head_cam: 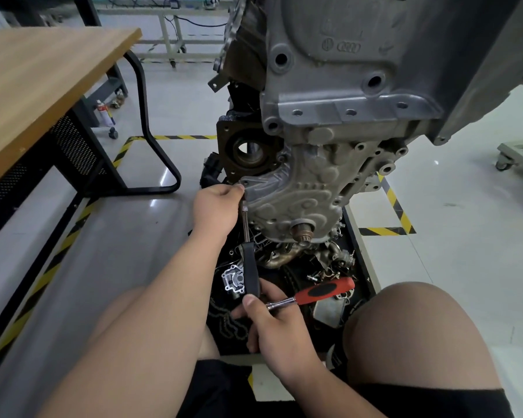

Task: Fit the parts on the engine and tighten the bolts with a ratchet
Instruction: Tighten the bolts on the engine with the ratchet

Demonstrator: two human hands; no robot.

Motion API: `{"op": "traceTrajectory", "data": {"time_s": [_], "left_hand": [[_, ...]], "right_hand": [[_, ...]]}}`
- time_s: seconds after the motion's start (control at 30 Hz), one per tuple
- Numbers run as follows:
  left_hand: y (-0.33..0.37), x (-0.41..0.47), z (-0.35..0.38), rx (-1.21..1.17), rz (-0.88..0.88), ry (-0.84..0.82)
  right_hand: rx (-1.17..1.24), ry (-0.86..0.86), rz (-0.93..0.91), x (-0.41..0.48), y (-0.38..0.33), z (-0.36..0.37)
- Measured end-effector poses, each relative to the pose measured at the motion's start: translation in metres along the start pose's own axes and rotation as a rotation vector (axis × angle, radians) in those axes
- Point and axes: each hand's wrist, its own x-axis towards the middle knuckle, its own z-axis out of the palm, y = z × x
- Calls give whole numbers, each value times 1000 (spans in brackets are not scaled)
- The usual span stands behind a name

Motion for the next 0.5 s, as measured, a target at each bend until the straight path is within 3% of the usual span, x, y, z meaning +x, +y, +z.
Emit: {"op": "traceTrajectory", "data": {"time_s": [0.23,0.5], "left_hand": [[-10,-1,1,168,202,-10],[-11,-3,0,225,270,-64]], "right_hand": [[-44,14,-6,-2,6,8],[-12,51,-6,1,3,8]]}}
